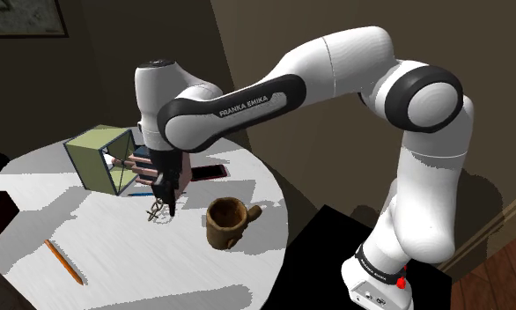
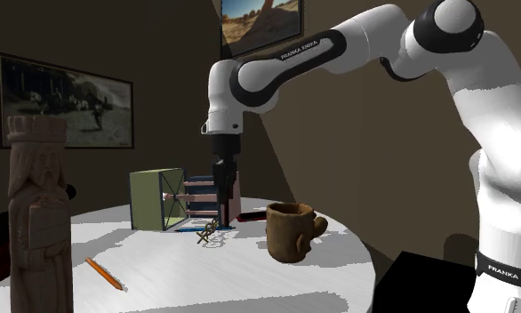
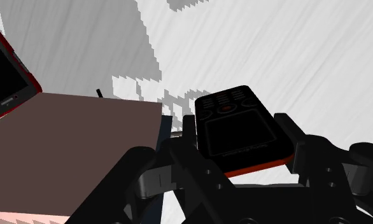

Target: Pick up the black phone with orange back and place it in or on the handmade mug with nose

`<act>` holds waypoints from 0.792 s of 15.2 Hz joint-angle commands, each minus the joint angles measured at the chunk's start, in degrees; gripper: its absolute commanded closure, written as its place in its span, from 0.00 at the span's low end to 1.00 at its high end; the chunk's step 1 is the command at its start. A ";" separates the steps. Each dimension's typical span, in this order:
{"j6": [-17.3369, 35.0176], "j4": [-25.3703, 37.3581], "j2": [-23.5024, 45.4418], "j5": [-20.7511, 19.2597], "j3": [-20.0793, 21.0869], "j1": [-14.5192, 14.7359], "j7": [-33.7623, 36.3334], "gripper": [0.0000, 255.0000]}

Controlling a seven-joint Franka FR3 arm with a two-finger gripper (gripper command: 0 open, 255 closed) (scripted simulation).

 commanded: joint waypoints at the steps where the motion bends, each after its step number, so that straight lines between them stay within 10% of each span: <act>1: -1.39 0.68 -0.71 0.27 0.08 -0.10 -0.18 1.00; 12: -9.21 6.84 -2.46 0.98 0.36 -0.09 -0.59 1.00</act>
